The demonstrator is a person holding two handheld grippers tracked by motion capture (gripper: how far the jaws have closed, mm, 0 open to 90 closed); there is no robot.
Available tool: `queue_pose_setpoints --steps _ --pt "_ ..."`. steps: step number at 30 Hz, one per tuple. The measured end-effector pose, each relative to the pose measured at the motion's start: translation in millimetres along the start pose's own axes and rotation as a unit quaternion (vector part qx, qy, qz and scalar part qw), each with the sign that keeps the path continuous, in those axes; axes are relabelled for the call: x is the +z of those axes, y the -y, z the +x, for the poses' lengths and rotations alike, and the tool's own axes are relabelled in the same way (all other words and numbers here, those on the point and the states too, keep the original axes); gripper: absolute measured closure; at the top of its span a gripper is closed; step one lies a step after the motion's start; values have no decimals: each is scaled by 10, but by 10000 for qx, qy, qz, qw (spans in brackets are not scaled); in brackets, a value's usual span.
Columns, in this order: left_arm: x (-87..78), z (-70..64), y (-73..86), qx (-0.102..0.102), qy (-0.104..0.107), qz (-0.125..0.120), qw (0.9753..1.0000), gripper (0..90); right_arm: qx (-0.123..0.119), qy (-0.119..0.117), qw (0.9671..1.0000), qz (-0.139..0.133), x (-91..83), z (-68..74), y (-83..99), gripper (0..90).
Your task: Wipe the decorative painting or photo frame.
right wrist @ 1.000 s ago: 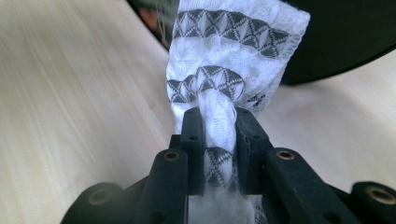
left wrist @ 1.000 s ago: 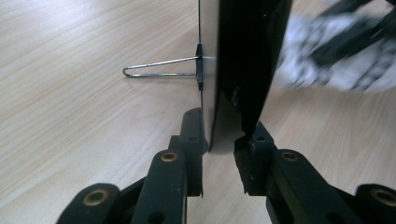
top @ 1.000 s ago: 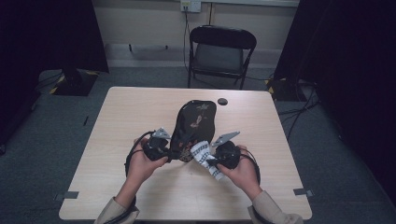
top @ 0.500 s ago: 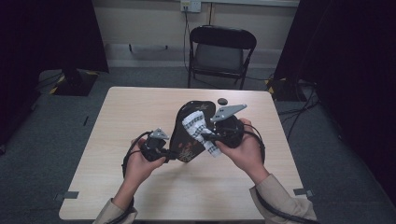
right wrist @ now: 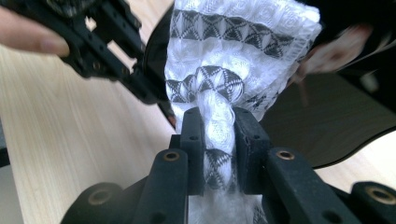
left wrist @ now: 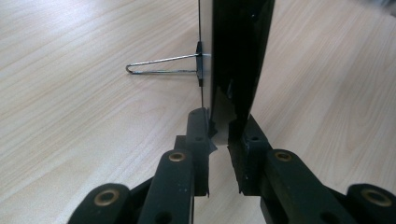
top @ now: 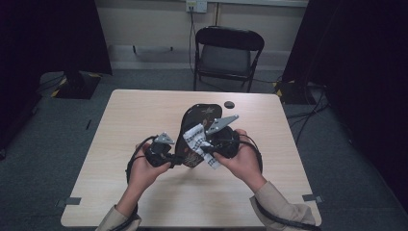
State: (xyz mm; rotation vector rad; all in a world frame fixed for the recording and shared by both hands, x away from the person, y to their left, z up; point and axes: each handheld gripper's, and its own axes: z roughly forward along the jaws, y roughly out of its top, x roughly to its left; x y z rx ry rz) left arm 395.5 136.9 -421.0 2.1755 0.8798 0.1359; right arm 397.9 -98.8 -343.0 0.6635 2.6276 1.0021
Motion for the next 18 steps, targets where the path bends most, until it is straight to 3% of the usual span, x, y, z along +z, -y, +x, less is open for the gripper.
queue_pose_setpoints --steps 18 --pt "8 -2 -8 68 15 12 10000 786 305 -316 9970 631 598 75 575 765"
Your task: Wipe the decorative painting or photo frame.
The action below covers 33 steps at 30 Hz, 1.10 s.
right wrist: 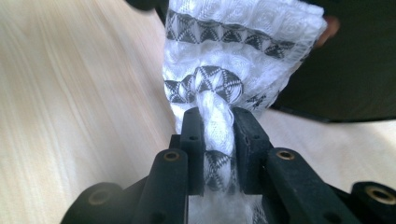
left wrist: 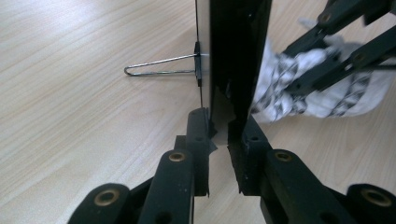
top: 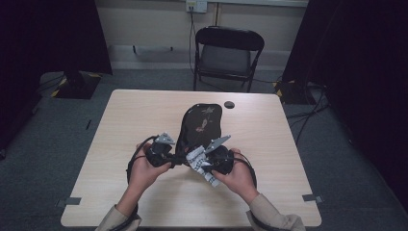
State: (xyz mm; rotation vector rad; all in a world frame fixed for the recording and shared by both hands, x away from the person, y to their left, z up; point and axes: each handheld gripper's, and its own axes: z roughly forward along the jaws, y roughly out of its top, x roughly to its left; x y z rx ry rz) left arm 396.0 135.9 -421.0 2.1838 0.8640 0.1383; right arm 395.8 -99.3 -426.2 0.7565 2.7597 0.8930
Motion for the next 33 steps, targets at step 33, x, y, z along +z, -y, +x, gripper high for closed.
queue_pose_setpoints --steps 33 --pt "3 9 9 -53 -2 -56 10000 785 -178 176 9967 -776 -692 20 -239 766"
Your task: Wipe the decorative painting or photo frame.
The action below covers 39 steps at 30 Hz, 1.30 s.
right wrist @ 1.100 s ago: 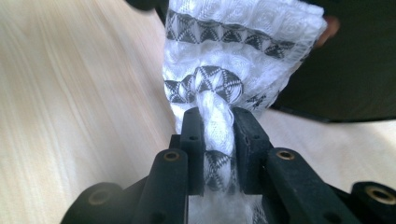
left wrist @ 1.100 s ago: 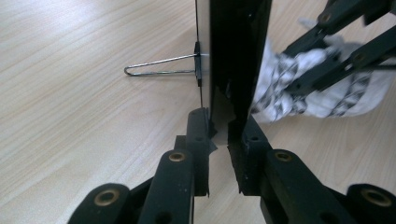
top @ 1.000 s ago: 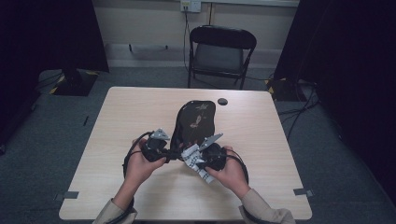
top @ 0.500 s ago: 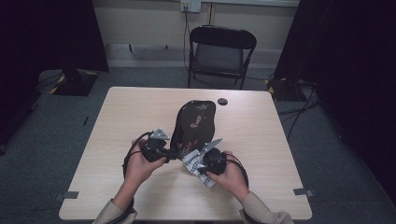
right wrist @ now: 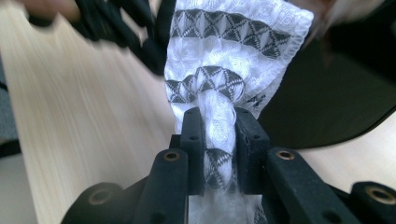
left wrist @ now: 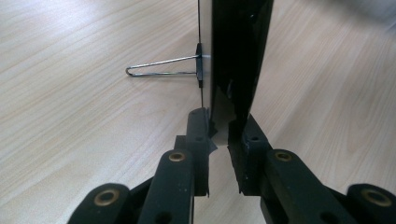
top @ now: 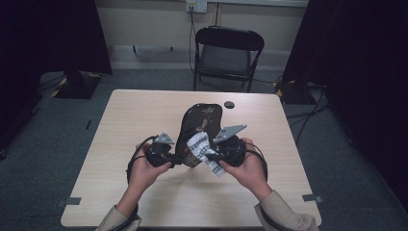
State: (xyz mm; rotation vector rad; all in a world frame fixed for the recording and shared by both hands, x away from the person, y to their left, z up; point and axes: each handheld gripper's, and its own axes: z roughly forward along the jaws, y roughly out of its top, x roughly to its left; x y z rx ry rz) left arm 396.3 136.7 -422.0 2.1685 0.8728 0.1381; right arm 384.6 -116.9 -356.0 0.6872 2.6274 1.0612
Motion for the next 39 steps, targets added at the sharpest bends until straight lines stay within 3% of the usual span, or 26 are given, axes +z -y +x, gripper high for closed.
queue_pose_setpoints --steps 4,9,25,32,39 --pt "4 -6 -7 -11 -9 9 10000 786 -37 45 9995 -295 -162 10 -221 766" --pt "8 -14 -13 53 4 25 10000 787 -171 63 9997 -187 -102 53 -306 766" --pt "24 2 -36 78 32 49 10000 787 56 -108 9993 358 388 5 143 766" --pt "25 1 -33 104 30 44 9999 787 202 -218 9972 679 644 2 417 767" --pt "29 0 -26 87 17 -9 10000 785 278 -269 9950 918 776 2 565 767"
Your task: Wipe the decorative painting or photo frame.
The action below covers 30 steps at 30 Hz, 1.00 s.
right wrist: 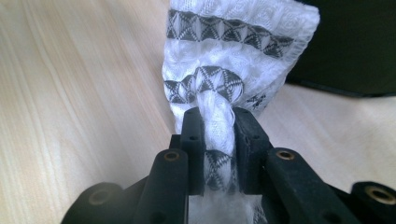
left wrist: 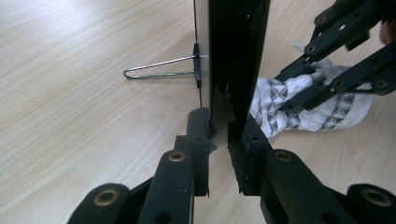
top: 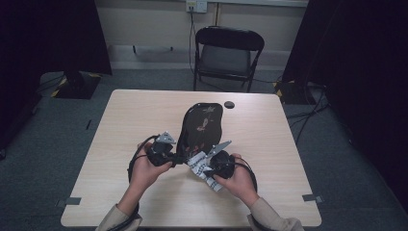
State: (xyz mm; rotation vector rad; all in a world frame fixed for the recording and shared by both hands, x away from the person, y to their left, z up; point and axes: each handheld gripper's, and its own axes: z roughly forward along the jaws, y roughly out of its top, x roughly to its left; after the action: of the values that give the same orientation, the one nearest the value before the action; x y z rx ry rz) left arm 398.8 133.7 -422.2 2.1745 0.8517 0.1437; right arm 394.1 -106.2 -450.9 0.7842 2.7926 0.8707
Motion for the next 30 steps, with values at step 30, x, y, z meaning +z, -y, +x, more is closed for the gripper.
queue_pose_setpoints --steps 30 --pt "-90 -13 61 -127 -69 48 9999 740 -226 353 9948 -934 -860 109 -447 766"
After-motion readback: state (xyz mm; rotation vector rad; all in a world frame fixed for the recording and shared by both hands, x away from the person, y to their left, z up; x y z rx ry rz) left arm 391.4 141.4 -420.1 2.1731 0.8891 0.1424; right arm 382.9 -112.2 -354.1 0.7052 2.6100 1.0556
